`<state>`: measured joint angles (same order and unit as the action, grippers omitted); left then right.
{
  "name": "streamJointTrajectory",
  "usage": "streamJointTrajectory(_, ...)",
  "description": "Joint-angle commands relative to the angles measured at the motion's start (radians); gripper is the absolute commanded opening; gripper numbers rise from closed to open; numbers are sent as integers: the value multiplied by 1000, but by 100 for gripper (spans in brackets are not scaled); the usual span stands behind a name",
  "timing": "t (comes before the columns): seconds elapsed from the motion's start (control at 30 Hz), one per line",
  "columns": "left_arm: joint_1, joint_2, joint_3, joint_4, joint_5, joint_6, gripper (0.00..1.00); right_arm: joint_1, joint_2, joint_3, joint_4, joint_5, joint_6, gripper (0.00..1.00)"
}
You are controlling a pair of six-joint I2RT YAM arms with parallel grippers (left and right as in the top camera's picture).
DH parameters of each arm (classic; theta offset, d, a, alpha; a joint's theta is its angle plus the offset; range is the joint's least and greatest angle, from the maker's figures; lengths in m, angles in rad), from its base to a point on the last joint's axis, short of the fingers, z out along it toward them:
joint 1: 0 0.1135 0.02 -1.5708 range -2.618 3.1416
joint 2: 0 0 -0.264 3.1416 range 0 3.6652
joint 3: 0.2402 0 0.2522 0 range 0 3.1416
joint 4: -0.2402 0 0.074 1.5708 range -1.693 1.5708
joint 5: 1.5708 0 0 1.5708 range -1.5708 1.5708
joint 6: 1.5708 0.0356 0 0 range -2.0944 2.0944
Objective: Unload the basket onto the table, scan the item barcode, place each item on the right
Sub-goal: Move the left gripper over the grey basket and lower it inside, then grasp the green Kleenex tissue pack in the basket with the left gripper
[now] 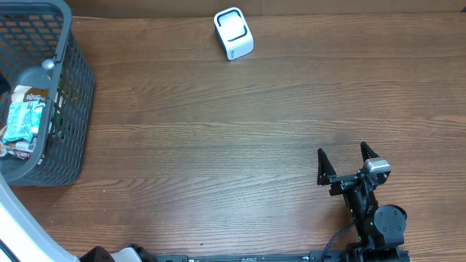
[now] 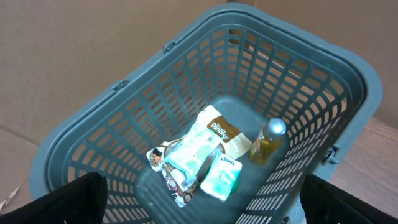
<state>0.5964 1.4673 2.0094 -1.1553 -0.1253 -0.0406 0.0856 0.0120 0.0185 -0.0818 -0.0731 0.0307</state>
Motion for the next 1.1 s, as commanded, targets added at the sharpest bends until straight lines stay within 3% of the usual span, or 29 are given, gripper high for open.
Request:
streamJointTrajectory(0.0, 6, 16, 15, -6, 14, 19, 100, -3, -9, -10, 4, 9, 6, 100)
streamJointTrajectory(0.9, 124, 143, 13, -31, 25, 31, 100, -3, -9, -10, 4, 9, 6, 100)
streamJointTrajectory(1.07, 136, 203, 13, -50, 167, 91, 100, -3, -9, -10, 4, 9, 6, 100)
